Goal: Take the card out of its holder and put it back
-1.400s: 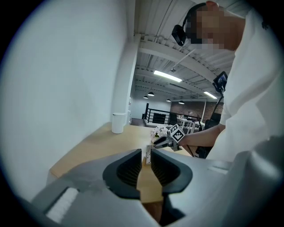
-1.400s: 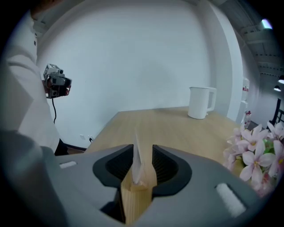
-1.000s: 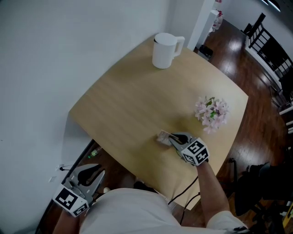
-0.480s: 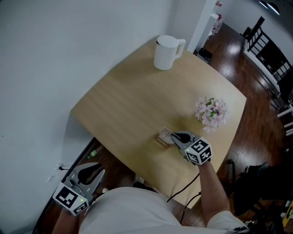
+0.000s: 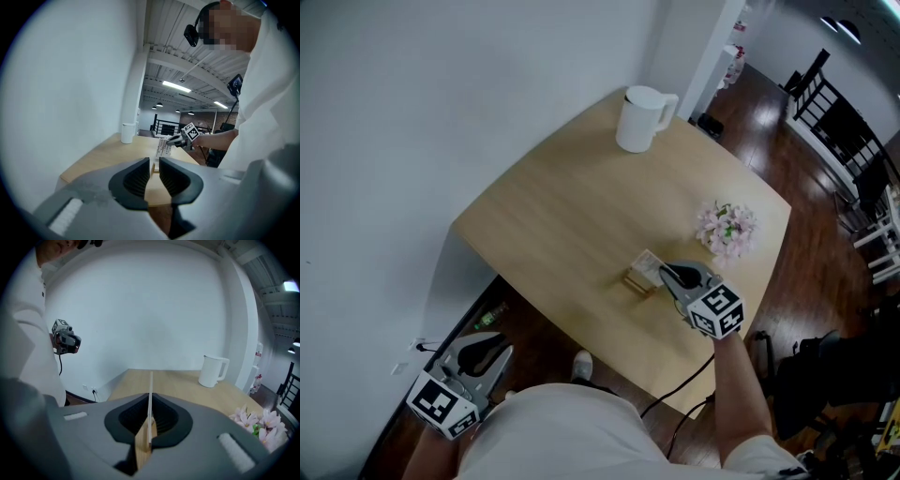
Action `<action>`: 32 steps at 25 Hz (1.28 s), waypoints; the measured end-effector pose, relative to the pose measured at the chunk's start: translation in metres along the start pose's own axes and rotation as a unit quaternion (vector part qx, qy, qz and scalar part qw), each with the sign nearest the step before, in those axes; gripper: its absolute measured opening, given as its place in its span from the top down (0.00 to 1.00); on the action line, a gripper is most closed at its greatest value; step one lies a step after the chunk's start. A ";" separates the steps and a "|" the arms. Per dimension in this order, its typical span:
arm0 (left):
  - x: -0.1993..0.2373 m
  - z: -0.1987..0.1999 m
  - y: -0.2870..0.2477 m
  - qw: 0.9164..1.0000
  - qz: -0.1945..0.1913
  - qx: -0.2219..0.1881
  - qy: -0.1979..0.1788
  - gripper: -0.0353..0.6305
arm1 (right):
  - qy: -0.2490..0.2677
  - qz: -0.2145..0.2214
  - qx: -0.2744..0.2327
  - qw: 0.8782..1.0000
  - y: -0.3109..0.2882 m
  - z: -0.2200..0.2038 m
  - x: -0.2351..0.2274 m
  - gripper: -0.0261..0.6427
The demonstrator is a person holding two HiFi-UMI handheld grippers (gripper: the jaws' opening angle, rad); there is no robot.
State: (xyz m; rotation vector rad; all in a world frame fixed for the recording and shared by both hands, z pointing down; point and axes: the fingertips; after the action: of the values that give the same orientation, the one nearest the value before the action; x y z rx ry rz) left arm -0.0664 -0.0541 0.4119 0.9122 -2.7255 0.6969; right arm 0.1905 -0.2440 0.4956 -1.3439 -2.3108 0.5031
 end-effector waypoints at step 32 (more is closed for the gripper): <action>0.071 -0.125 0.290 0.999 0.035 -0.025 0.022 0.85 | 0.037 0.126 -0.031 0.991 -0.037 0.161 0.437 0.93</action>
State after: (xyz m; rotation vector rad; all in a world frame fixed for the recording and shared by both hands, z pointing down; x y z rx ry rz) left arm -0.2958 0.1734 0.4349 0.7833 -2.7345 0.6490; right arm -0.1153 0.1065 0.4536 -1.6656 -2.1242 0.4527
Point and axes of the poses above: the fingertips, and each gripper's own axes: y backward along the fingers, x to its left, z out of its top, and after that the axes turned 10 degrees about y, right-handed
